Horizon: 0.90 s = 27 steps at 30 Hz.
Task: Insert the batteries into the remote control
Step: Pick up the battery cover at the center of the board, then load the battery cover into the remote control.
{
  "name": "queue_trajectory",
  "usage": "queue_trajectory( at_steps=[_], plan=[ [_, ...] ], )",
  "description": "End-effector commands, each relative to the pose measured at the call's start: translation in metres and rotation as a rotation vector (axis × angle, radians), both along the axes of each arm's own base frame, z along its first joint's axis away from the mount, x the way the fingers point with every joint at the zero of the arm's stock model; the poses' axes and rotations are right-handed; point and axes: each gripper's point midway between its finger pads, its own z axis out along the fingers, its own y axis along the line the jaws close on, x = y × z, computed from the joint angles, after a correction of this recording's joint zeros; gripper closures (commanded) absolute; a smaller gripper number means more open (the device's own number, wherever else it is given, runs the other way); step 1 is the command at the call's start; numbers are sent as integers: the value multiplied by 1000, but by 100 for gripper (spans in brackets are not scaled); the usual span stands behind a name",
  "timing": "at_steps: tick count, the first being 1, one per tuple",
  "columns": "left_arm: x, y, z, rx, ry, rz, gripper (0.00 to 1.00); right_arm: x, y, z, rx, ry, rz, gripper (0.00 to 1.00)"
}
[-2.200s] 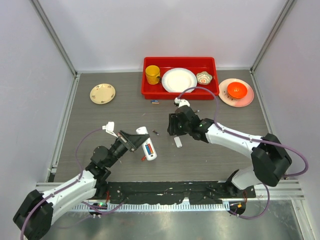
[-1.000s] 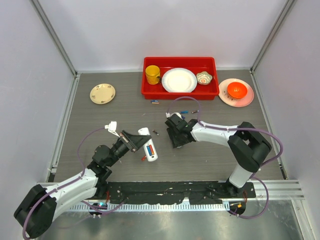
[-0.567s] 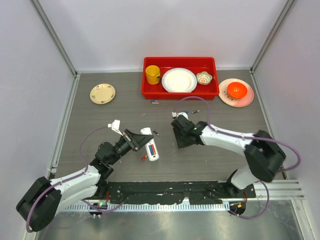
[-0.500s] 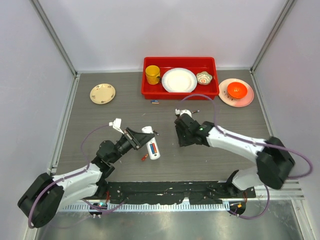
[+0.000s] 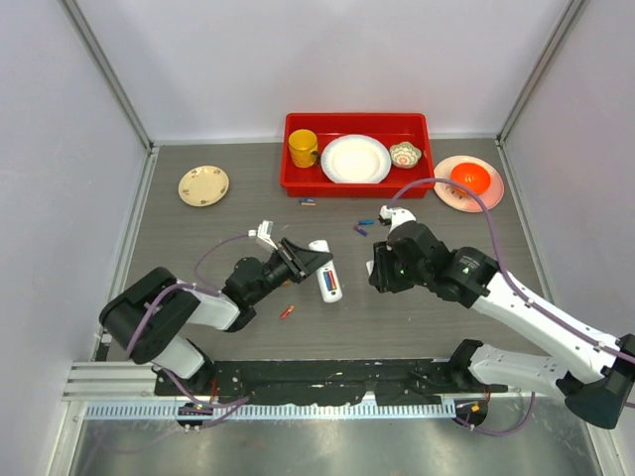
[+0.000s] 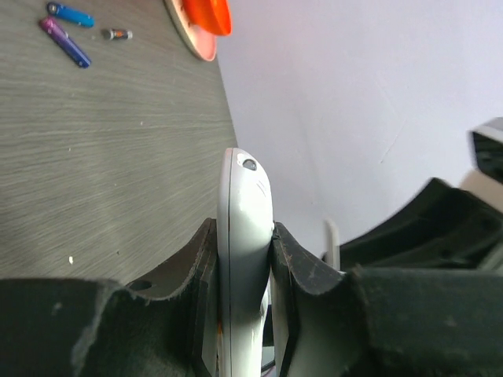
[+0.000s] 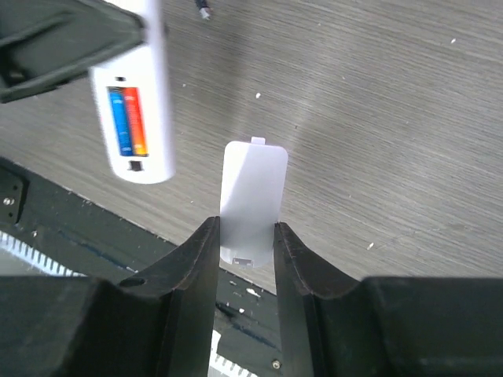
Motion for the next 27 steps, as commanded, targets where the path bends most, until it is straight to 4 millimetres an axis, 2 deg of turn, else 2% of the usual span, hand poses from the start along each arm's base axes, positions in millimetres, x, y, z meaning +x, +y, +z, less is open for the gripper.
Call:
queue_trajectory(
  at_steps=[1,3,4,7,12,17,27],
  plan=[
    [-1,-10,84,-233,-234,6,100,-11,5,36,38,-26,97,99],
    [0,-16,84,-233,-235,-1,100,-13,13,41,36,-12,151,99],
    [0,-18,86,-238,-236,-6,100,-19,21,41,56,27,194,99],
    [1,-23,83,-237,-222,-15,100,-25,36,30,45,126,251,99],
    [0,-27,79,-236,-207,-28,100,-17,54,26,68,155,254,99],
    [1,-27,75,-236,-191,-27,100,-11,62,27,72,158,250,99],
    [-1,-29,76,-244,-185,-43,100,0,68,14,41,167,233,99]
  ],
)
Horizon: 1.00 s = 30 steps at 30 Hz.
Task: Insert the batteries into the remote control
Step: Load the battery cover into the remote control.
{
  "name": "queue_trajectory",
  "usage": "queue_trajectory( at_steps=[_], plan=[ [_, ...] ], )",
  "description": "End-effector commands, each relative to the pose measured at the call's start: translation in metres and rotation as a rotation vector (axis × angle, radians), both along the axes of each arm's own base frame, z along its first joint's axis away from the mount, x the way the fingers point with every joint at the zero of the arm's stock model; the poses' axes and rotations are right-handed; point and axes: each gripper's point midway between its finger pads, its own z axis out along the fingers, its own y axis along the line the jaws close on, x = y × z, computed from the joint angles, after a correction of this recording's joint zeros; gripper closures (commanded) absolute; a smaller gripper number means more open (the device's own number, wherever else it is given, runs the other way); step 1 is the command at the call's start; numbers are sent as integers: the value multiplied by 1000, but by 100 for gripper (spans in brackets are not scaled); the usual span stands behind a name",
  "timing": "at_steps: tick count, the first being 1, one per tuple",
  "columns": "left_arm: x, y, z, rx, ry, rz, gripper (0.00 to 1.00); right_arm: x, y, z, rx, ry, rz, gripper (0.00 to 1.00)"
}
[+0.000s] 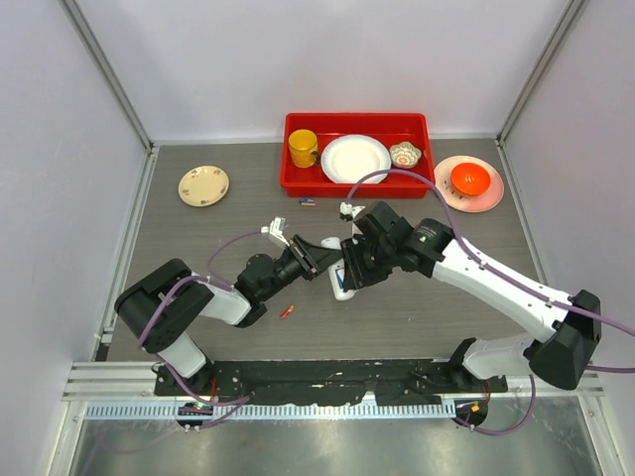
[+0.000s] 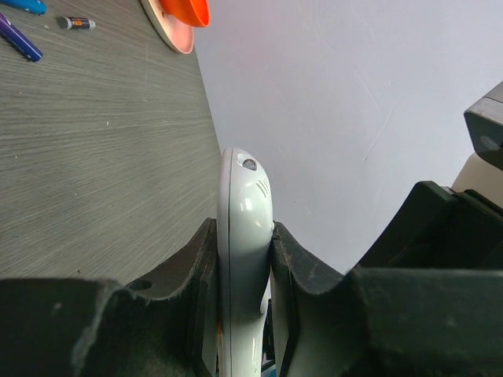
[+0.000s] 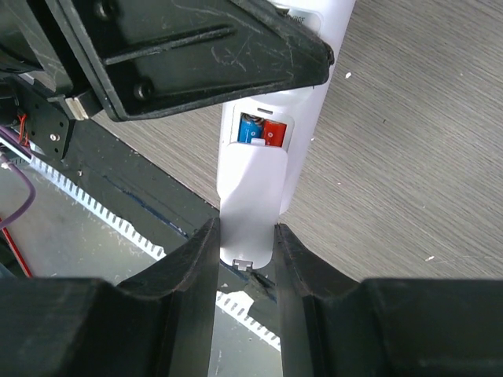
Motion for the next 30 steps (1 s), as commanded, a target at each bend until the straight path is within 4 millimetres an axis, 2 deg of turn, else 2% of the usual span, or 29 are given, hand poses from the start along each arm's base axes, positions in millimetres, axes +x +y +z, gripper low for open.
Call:
queue_trajectory(
  at_steps=[1,30],
  plan=[
    [-5,3,75,-214,-202,-4,100,9,12,14,39,-41,5,99],
    [-16,-4,82,-227,-219,-41,100,24,11,-2,-30,-49,-38,99]
  ],
)
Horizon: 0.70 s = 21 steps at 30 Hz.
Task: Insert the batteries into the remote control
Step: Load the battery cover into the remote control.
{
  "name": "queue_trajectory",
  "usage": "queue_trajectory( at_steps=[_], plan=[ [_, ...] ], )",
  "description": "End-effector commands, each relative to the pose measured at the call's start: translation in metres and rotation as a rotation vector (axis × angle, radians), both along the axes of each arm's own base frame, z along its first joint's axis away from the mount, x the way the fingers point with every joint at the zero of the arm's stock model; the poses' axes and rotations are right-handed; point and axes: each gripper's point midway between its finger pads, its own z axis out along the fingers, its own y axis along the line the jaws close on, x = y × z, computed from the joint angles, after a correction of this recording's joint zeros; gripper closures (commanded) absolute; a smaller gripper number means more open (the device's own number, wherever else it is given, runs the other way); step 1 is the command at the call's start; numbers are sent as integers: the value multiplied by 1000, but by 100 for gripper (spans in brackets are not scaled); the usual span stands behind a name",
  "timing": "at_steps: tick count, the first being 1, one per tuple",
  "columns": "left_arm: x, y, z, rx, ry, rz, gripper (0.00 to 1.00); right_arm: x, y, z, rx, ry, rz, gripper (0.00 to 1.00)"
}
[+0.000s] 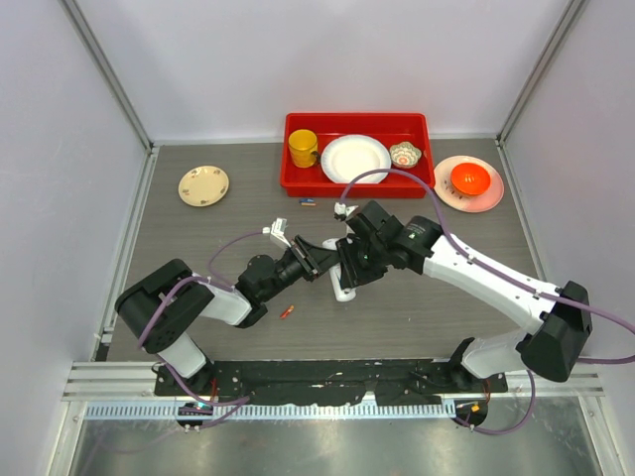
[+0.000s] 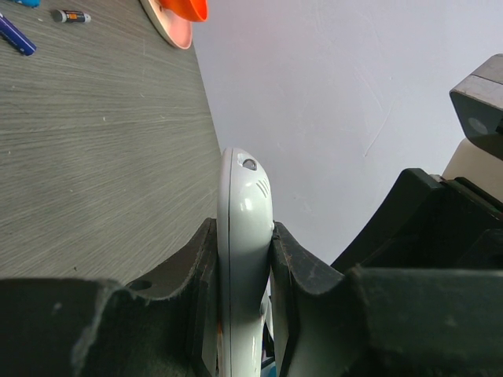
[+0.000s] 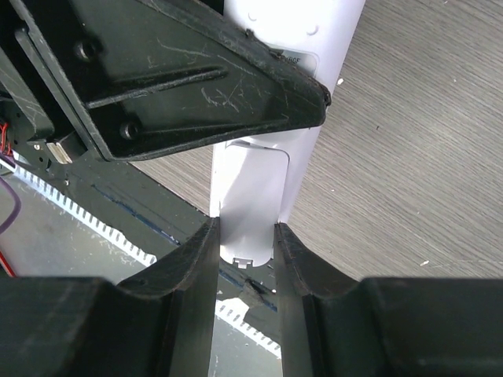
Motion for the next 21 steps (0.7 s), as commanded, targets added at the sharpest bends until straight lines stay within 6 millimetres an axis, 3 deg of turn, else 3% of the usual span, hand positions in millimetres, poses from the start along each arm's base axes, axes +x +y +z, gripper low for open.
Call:
queue_trajectory(
  at_steps=[1,21],
  plan=[
    [-11,0,80,-224,-216,-27,100,14,7,9,9,-54,-25,99],
    [-23,-9,85,-237,-221,-73,100,26,5,0,-36,-78,-55,99]
  ],
)
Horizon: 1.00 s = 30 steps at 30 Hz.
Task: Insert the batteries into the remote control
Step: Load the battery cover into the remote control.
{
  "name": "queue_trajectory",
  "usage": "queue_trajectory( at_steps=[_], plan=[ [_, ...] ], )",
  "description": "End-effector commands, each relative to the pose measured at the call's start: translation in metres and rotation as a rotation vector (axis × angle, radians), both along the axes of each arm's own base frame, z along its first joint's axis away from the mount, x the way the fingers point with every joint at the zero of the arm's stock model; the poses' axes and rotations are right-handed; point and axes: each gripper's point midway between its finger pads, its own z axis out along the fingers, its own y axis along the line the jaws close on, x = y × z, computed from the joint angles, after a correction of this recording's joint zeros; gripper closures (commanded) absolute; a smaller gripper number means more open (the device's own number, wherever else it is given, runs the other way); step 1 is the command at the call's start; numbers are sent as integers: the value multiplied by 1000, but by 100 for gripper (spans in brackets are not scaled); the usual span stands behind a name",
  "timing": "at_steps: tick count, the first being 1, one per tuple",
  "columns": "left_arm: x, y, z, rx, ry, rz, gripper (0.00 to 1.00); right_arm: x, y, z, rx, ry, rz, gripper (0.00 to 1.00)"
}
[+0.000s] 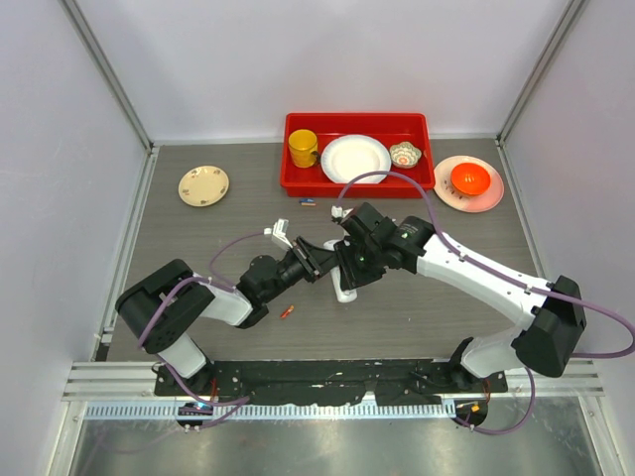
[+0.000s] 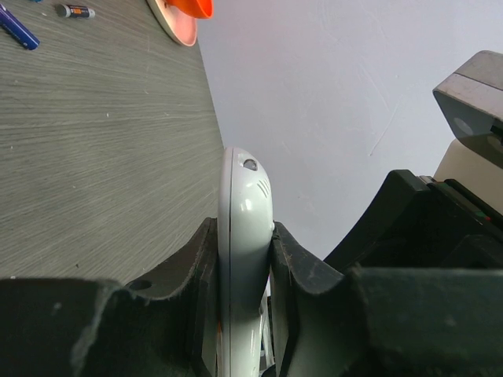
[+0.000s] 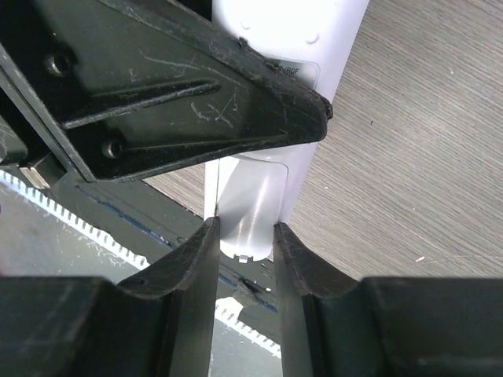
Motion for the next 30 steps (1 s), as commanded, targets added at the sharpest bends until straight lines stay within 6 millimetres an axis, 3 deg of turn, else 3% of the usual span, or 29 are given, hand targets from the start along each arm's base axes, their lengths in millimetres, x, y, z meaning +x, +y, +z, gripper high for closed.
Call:
queue_trajectory(
  at_steps=[1,16,23,30],
  plan=[
    [-22,-5,88,-247,-229,-74,100,24,6,13,14,-95,-47,99],
    [-34,-14,96,-270,-236,-111,100,43,10,16,29,-162,-111,98],
    [-34,-14,95,-268,-233,-106,100,42,14,17,47,-155,-109,75],
    [-33,-15,93,-263,-230,-103,100,39,15,18,59,-148,-105,66]
  ],
)
